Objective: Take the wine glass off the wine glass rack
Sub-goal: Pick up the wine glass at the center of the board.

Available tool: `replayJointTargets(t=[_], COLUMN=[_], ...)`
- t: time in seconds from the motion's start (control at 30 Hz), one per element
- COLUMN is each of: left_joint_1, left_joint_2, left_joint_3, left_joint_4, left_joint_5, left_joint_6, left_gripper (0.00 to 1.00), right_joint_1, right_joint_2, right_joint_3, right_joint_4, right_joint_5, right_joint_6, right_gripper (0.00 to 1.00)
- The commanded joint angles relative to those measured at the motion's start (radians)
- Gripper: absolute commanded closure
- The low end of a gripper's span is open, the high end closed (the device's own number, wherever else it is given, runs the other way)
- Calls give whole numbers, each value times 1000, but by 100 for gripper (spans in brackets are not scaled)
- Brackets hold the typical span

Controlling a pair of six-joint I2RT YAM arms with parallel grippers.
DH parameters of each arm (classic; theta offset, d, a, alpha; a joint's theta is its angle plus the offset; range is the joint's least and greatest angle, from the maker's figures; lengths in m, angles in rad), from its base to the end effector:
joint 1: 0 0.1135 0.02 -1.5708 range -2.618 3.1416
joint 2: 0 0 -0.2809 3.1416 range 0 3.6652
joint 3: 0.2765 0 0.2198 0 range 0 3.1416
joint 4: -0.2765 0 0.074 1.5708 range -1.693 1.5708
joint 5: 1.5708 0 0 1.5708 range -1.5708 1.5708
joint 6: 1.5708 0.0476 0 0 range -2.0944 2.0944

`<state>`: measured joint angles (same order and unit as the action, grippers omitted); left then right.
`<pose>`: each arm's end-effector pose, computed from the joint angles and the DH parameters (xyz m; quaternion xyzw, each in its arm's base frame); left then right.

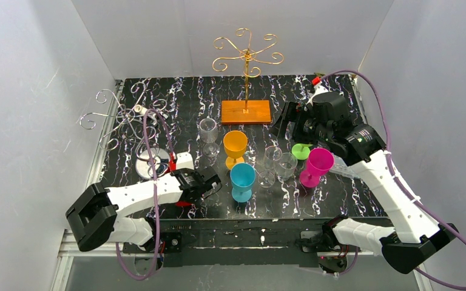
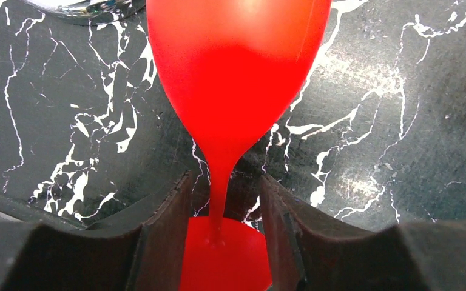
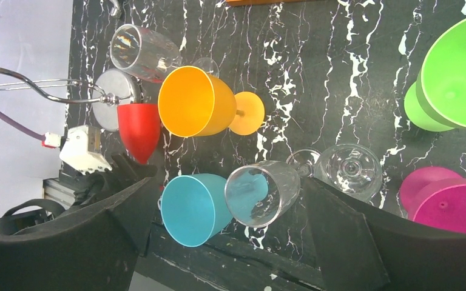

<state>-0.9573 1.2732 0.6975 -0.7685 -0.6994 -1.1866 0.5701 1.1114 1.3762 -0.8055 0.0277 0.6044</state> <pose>0.1244 -0.1234 0.2097 -0.1453 0.9229 0.0696 0.3497 0.1590 0.1004 0.4159 0.0218 0.8699 0.2629 0.4167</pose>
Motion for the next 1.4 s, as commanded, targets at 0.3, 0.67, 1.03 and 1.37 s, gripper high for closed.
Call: replayJointTargets(t=[0.3,0.67,1.03,1.37], left_joint_1=[9,8,-31,-94], left_joint_2=[47,8,-81,-180], left_joint_3=[-32,-17,81,143], left_joint_4=[39,35,-63,-103], left_joint_5=[-69,-49,-112,-135], left_joint_6=[-33,15,120,209], left_gripper=[74,100,100,100], right_joint_1=[5,5,5,5], right_joint_2=[-28,-30,-25,2], right_joint_3=[-17,-7,4,41], right_joint_4=[45,38,45,50], right_joint_5=[-7,-3,0,-59], right_joint_6=[-22,-22,-18,-26], right_gripper=[2,2,2,2])
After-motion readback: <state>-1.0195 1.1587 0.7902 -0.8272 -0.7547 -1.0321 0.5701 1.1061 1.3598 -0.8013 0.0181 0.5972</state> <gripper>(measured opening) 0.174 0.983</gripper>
